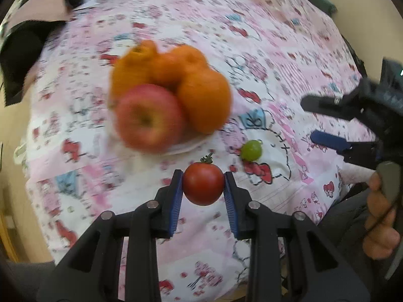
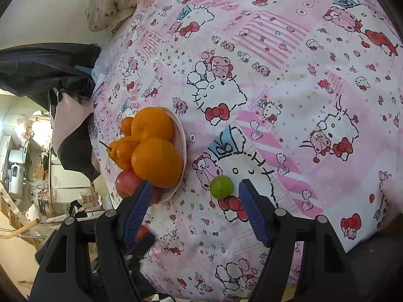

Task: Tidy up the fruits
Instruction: 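Grasp the red cherry tomato with the left gripper while the right gripper grasps the green lime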

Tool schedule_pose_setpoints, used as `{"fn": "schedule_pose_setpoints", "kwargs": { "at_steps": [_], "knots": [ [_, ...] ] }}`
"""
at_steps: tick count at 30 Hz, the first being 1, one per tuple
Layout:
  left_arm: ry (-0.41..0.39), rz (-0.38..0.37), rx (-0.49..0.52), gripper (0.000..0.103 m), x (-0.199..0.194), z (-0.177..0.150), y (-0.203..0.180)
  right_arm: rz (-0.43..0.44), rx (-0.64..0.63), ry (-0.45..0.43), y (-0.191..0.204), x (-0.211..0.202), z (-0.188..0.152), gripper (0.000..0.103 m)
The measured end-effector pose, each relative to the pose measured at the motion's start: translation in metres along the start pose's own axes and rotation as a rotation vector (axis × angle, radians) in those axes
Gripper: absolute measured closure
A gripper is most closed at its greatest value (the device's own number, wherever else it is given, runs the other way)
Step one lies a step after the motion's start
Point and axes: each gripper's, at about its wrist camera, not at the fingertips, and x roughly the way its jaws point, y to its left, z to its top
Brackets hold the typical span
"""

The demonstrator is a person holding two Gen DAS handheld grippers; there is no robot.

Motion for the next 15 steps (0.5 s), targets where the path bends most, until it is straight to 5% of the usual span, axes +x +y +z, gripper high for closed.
{"fn": "schedule_pose_setpoints", "kwargs": {
  "at_steps": [8,15],
  "knots": [
    [-0.124,0.085,-0.106,0.075,-0.03,-0.012,0.054,-0.079,-0.032,0.038,0.001,0.019,0.001,0.029],
    [-0.126,0.103,-0.267,0.075,-0.028,-0.009,0.089,-0.149,-0.073,0.06,0.002,0.038,0.011,0.029]
  ]
}}
